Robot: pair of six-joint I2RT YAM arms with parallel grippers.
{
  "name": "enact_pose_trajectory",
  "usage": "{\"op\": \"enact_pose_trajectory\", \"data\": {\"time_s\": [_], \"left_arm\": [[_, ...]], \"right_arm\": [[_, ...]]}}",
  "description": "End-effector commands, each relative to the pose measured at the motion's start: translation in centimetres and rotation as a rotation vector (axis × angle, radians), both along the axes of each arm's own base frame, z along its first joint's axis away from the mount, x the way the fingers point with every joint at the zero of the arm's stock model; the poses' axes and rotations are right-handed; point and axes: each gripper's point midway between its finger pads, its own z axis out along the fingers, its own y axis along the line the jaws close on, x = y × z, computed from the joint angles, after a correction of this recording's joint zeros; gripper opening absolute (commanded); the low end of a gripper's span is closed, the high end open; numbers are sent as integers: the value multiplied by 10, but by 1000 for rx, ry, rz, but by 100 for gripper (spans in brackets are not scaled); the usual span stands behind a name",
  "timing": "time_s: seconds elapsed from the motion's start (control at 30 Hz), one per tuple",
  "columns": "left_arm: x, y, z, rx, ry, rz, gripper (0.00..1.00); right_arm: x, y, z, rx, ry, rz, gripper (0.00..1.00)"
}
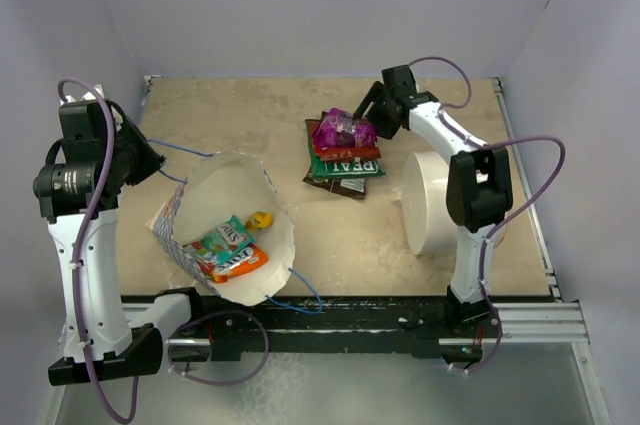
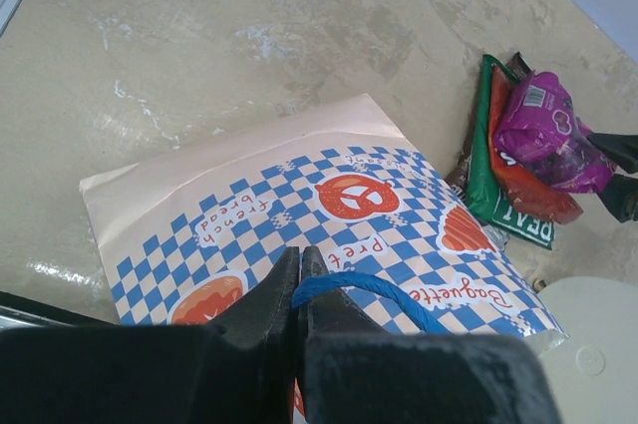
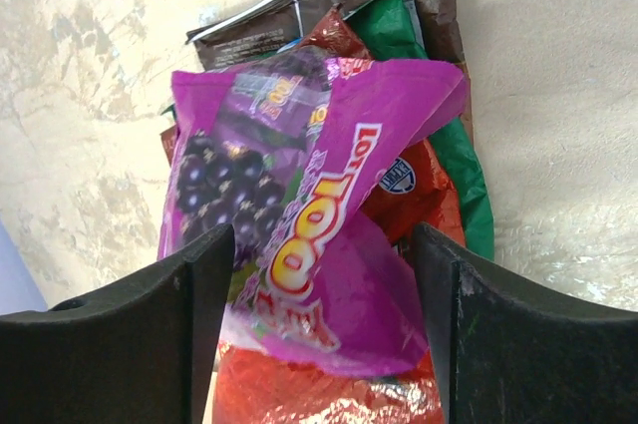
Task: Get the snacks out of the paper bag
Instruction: Place the snack at the center of the board, then take out the snack from the paper bag.
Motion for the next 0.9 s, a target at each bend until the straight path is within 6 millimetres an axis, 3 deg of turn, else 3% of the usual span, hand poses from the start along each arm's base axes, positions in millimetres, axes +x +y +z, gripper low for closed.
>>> {"op": "enact_pose_trajectory", "data": {"time_s": [0.0, 0.27, 0.33, 0.47, 0.57, 0.7, 0.87], "left_arm": [[2, -2, 28, 34, -109, -43, 0], [-1, -8, 32, 31, -123, -84, 0], [-1, -11, 33, 28, -131, -106, 0], [-3, -16, 35, 28, -152, -138, 0], [-3, -19, 35, 23, -162, -154, 0], [-3, -21, 34, 10, -166, -161, 0], [-4, -25, 32, -11, -158, -174, 0]], "right_arm": [[-1, -5, 77, -36, -164, 56, 76], [-17, -25, 135, -195, -319, 168, 86], [-26, -14, 151, -211, -398, 283, 87], [-57, 29, 191, -235, -657, 547, 86], [-107, 78, 214, -307, -882, 844, 86], [-207, 143, 237, -377, -1236, 1269, 84], [-304, 170, 249, -325, -1621, 1564, 82]]}}
